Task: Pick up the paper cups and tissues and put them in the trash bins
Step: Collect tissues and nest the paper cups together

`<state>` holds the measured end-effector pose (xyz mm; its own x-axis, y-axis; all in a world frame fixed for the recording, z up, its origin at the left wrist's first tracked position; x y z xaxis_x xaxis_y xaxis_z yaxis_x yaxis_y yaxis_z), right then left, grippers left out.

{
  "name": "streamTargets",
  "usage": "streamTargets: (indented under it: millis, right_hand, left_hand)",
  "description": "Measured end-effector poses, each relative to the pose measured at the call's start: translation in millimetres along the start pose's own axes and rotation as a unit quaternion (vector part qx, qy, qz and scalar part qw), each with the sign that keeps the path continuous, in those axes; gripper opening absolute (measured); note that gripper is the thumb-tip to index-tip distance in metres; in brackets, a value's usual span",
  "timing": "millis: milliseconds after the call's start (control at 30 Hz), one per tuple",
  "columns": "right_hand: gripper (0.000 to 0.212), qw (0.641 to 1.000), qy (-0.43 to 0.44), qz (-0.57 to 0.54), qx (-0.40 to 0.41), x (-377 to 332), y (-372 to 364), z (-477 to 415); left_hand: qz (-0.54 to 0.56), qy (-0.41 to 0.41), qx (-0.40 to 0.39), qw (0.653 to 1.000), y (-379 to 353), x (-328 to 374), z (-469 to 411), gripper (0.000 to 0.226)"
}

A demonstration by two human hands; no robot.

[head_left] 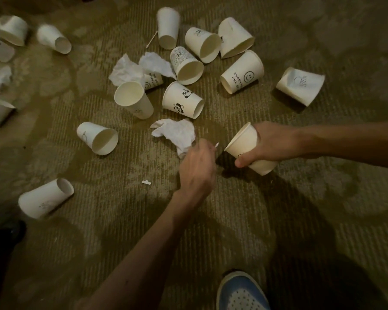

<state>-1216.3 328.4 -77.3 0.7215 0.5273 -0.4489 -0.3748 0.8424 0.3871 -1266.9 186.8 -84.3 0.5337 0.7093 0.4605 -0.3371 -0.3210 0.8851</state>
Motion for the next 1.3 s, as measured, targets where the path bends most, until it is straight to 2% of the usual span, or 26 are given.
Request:
streamTargets:
  millis: [100, 200, 300, 433, 500, 633, 700, 800, 967, 1067, 1133, 1300]
  right_hand:
    - [0.060, 1.000, -0.005, 0.009, -0.006, -1, -3, -2]
    - [0.064, 1.000, -0.006, 0.022, -0.011, -3, -8, -4]
    - [0.057, 1.000, -0.002, 0.029, -0.011, -5, -12, -4]
    - [0.054, 0.999, -0.004, 0.033, -0.006, -6, -12, -4]
    - [0.055, 0.999, -0.007, 0.036, -0.006, -8, -12, -3]
    - [0.064, 0.999, -0.007, 0.044, -0.009, -15, -15, -3]
    - [0.066, 0.999, -0.002, 0.044, -0.008, -18, -16, -4]
    - [0.063, 0.999, -0.004, 0.042, -0.006, -20, -19, -3]
    - [0.057, 0.999, 0.008, 0.030, -0.018, -27, -26, -3]
    - [0.055, 0.999, 0.020, 0.030, -0.023, -35, -33, -3]
    - [0.048, 0.999, 0.026, 0.020, -0.033, -39, -38, -4]
    - [0.043, 0.998, 0.043, 0.021, -0.045, -53, -51, -7]
  left_hand:
    - [0.136, -0.021, 0.071, 0.988, 8, 0, 27, 0.016]
    - [0.219, 0.043, 0.091, 0.971, 16, -16, 41, 0.019]
    - [0.224, 0.066, 0.147, 0.961, 43, -28, 40, 0.025]
    - [0.169, 0.078, 0.240, 0.953, 80, -49, 17, 0.022]
    - [0.130, 0.110, 0.215, 0.962, 76, -68, -3, 0.042]
    - [0.061, 0.132, 0.073, 0.987, 39, -93, -32, 0.090]
    - [0.036, 0.139, 0.020, 0.989, 21, -99, -35, 0.097]
    - [-0.033, 0.107, 0.037, 0.993, 19, -99, -32, 0.086]
    - [-0.077, 0.025, 0.082, 0.993, 28, -93, -27, 0.039]
    - [-0.027, 0.011, 0.096, 0.995, 36, -93, -15, 0.039]
    - [0.026, 0.030, 0.118, 0.992, 46, -93, 3, 0.043]
    - [0.115, 0.082, 0.136, 0.981, 66, -95, 78, 0.032]
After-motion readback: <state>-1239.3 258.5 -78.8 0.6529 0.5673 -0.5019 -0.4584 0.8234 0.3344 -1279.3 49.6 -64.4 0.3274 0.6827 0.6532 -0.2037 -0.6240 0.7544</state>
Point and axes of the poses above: each hand's wrist, its own z-axis away from the middle knuckle, its own y-axis out of the back of the hand, x = y × z, the point moved 9 cm from there along -z, towards the middle knuckle, and after that the axes turned 14 degrees about -y, right-handed, at the moved point
